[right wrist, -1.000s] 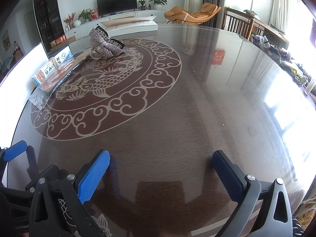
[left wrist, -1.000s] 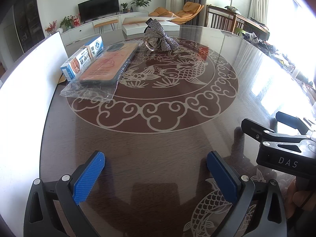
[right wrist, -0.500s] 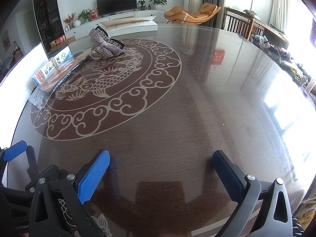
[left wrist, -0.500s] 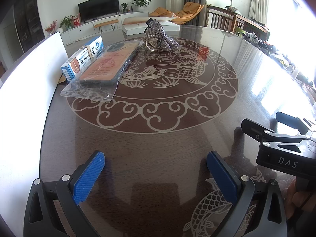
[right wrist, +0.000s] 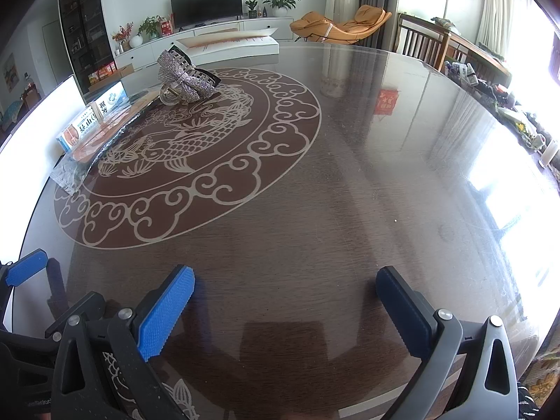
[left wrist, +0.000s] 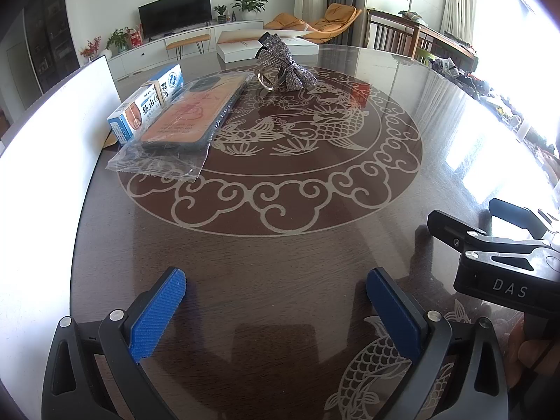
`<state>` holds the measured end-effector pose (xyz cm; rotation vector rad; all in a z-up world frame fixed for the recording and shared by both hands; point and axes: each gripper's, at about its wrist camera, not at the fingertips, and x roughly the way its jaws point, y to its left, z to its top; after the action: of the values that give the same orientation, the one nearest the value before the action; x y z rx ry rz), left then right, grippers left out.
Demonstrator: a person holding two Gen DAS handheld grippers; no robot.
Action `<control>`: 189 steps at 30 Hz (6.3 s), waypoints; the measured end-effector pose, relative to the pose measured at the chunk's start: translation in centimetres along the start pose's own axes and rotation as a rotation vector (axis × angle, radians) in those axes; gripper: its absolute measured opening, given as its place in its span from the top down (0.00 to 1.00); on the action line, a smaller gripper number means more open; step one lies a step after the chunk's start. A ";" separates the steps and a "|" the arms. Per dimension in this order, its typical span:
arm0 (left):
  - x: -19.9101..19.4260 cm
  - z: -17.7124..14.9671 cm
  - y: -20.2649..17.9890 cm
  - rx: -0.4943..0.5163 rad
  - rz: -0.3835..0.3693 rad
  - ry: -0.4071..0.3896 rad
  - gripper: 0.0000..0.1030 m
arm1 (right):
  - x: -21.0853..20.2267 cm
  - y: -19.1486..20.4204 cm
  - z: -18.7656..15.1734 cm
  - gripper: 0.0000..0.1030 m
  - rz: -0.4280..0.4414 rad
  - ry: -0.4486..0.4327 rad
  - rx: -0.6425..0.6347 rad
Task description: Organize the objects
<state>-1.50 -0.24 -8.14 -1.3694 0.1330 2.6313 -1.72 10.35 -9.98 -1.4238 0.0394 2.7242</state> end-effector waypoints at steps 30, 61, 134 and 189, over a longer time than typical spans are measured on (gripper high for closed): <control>0.1 0.0 0.0 0.000 0.000 0.000 0.00 | 0.0 0.0 0.0 0.00 0.000 0.000 0.000; 4.0 12.4 3.6 -0.088 0.149 0.002 0.00 | 0.0 0.1 0.0 0.00 0.000 0.000 0.000; 1.9 2.3 4.9 -0.144 0.103 0.013 0.00 | 0.1 0.1 0.0 0.00 -0.002 0.000 0.002; 2.0 2.2 4.9 -0.145 0.104 0.011 0.00 | 0.1 0.1 0.0 0.00 -0.003 0.000 0.002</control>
<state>-5.34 -4.52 -8.58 -1.4590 0.0148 2.7677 -1.75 10.25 -10.06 -1.4216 0.0404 2.7214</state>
